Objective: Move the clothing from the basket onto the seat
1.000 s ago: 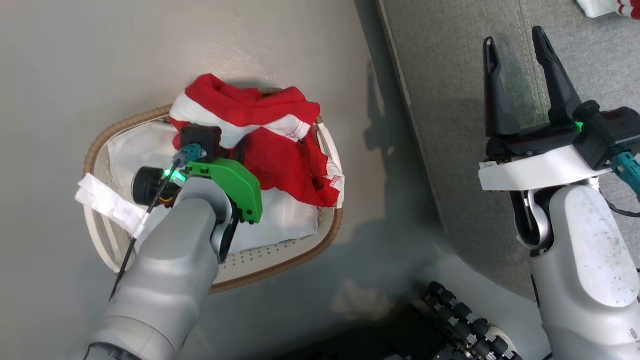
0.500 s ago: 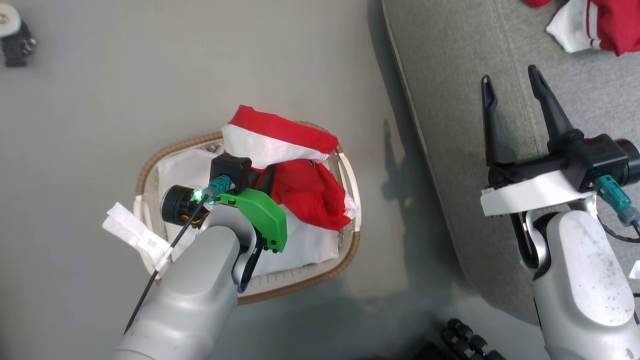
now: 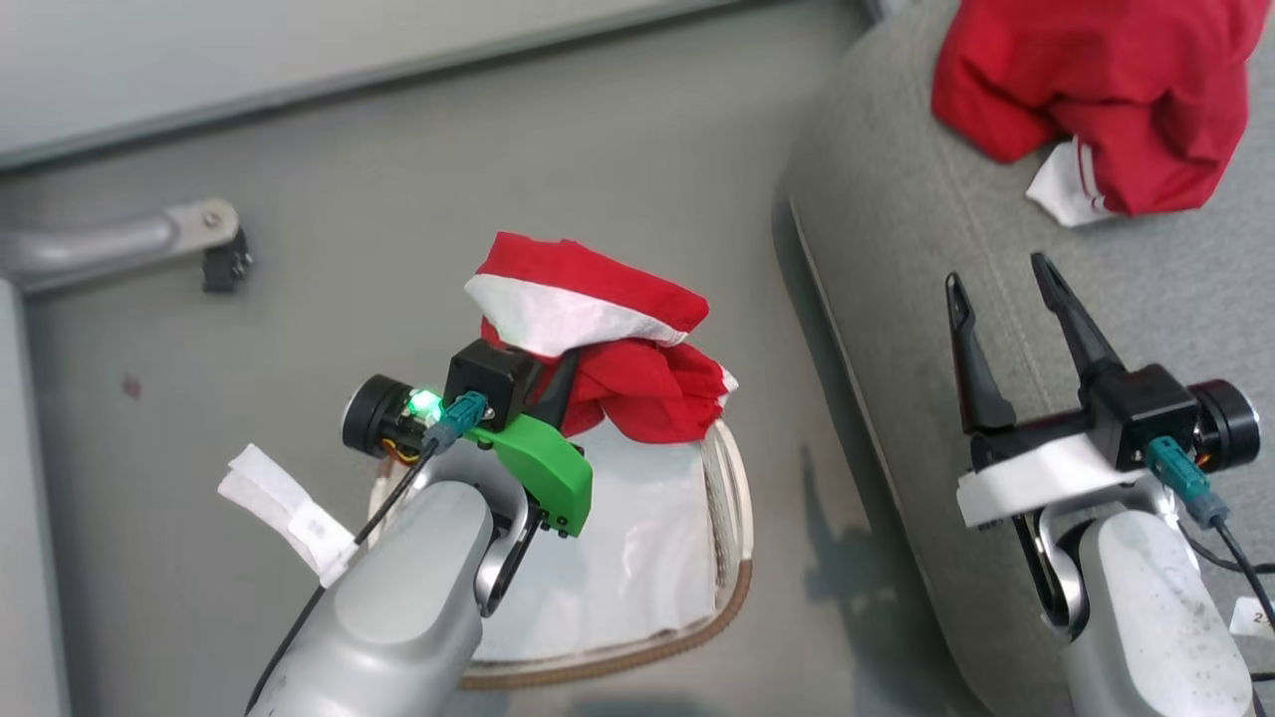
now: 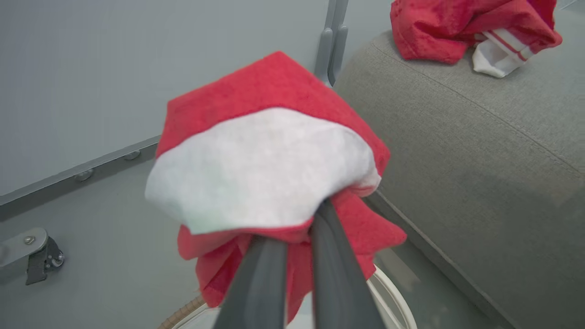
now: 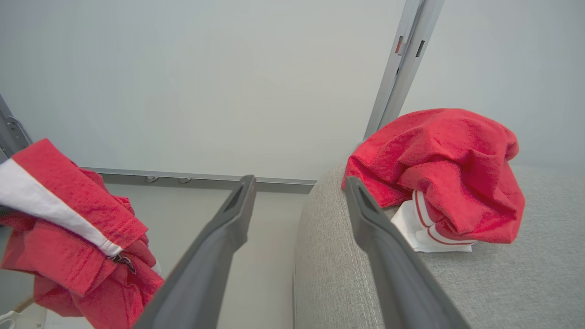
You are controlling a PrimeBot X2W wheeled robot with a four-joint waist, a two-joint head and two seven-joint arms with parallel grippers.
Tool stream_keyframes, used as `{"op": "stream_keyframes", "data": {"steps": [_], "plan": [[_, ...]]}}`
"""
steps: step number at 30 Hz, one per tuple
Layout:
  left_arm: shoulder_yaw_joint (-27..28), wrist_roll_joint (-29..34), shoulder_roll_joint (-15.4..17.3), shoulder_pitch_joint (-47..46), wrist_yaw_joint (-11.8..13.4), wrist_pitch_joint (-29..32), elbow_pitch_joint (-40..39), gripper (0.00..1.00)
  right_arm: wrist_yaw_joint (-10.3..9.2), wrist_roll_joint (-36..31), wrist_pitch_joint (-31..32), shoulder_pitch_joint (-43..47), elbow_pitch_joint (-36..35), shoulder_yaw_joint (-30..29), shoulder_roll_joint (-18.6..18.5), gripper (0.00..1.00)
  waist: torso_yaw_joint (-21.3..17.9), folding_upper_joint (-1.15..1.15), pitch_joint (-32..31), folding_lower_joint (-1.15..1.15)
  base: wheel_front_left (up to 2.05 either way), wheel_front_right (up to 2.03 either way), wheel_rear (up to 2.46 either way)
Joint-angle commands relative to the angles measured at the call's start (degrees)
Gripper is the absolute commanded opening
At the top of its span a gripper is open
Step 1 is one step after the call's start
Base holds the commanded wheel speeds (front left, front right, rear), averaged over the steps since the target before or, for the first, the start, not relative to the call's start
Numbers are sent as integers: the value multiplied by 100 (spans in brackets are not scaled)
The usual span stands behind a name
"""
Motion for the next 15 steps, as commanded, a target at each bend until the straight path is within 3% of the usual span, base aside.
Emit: {"op": "stream_keyframes", "data": {"steps": [1,15], "plan": [[19,115,48,0,-33,-4,-71,0,-8,-62,-28,143,-3,-8,-20,100,226,0,-837,0,0,0,0],[-92,588,54,-1083,-222,-3,-369,0,-8,-70,-28,517,93,221,-18,100,290,0,-1694,0,0,0,0]]}}
